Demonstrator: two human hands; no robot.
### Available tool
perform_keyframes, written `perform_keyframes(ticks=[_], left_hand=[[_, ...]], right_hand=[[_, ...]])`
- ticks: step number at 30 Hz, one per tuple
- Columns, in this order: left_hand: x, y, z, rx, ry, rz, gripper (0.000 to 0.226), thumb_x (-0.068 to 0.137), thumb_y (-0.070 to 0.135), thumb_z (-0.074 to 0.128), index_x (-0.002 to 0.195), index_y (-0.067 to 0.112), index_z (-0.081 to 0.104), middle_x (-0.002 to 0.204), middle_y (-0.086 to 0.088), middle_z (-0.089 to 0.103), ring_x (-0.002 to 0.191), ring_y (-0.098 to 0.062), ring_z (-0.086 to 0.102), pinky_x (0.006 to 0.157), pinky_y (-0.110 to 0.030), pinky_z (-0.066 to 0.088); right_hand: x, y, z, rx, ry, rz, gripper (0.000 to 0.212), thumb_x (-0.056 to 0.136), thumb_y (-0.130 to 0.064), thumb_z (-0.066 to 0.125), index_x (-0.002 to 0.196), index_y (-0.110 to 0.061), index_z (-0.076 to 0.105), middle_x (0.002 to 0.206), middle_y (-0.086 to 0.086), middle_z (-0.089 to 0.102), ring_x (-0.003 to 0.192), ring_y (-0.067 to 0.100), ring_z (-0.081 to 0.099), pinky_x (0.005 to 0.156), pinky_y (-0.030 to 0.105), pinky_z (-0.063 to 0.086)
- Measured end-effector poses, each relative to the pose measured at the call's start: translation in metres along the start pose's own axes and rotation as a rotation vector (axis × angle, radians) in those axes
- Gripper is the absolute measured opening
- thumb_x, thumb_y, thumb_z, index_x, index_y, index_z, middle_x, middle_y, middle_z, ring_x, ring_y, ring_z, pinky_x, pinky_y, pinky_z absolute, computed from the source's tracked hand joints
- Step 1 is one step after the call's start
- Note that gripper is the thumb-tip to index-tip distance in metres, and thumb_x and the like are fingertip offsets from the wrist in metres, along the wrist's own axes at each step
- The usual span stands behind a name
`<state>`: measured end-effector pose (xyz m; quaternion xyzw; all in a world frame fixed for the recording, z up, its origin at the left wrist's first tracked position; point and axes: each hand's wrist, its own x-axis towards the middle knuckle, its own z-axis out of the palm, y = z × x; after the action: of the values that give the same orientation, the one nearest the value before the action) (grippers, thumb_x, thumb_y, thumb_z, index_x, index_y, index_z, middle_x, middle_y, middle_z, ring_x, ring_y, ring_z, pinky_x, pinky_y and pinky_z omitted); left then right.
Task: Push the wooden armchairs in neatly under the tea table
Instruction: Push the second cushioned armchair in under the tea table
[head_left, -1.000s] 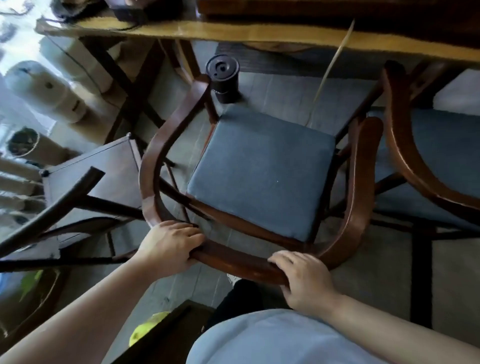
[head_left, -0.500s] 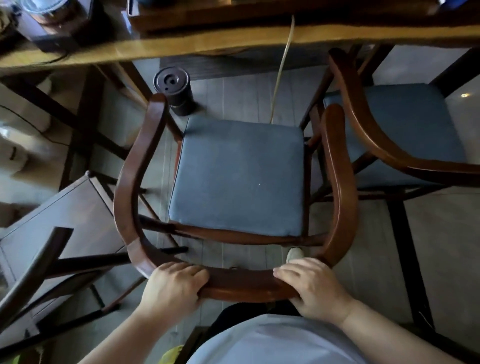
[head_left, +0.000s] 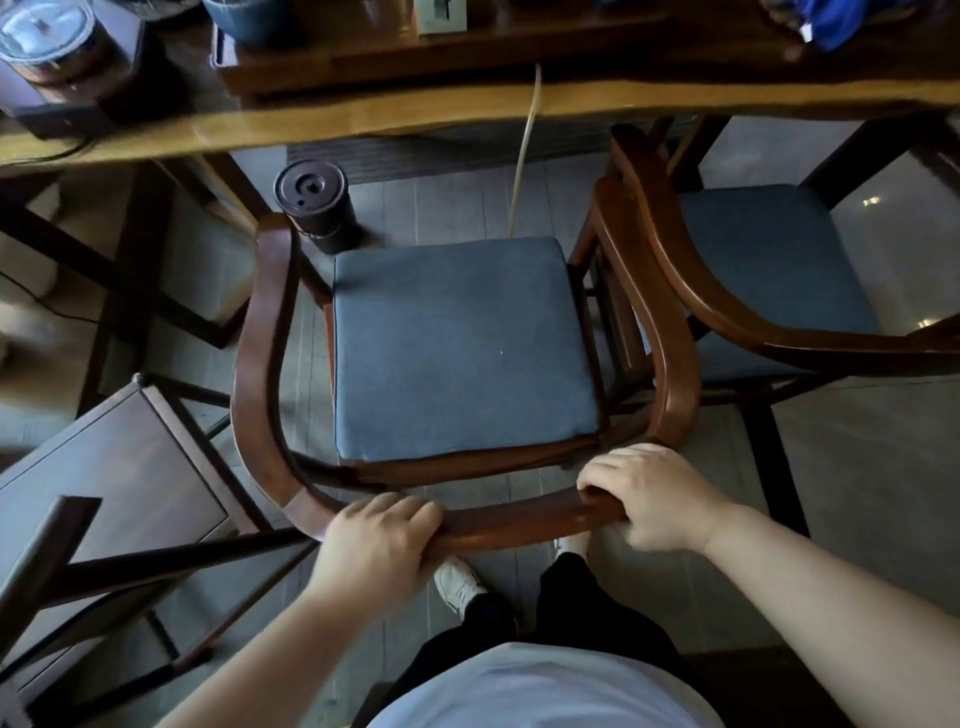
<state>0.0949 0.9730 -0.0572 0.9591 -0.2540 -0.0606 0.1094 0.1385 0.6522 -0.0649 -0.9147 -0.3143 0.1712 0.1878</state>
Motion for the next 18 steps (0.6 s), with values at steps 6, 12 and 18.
perform_keyframes(ticks=[6,12,18], left_hand=[[-0.004,-0.025,0.006,0.045,0.021,0.082,0.043,0.093,0.051,0.038,0.07,0.021,0.058,0.055,0.006,0.055,0.046,-0.022,0.055,0.036,-0.027,0.038],[0.001,-0.054,-0.007,0.069,-0.036,0.061,0.026,0.073,0.047,0.052,0.07,0.023,0.061,0.053,0.007,0.056,0.045,-0.022,0.057,0.037,-0.026,0.04],[0.013,-0.087,-0.017,0.086,-0.008,0.068,0.032,0.07,0.054,0.055,0.067,0.023,0.057,0.052,0.006,0.056,0.045,-0.024,0.056,0.037,-0.026,0.039]], right_hand=[[-0.004,-0.005,0.017,0.006,0.149,0.008,0.032,0.063,-0.031,0.062,0.091,-0.018,0.072,0.088,-0.003,0.074,0.078,0.023,0.068,0.073,0.04,0.055],[0.018,-0.017,0.026,0.014,0.167,0.02,0.029,0.068,-0.039,0.057,0.087,-0.021,0.068,0.084,-0.005,0.072,0.077,0.023,0.065,0.07,0.039,0.051],[0.048,-0.014,0.016,-0.004,0.091,-0.093,0.034,0.075,-0.049,0.058,0.091,-0.019,0.065,0.087,-0.002,0.07,0.08,0.024,0.064,0.065,0.037,0.054]])
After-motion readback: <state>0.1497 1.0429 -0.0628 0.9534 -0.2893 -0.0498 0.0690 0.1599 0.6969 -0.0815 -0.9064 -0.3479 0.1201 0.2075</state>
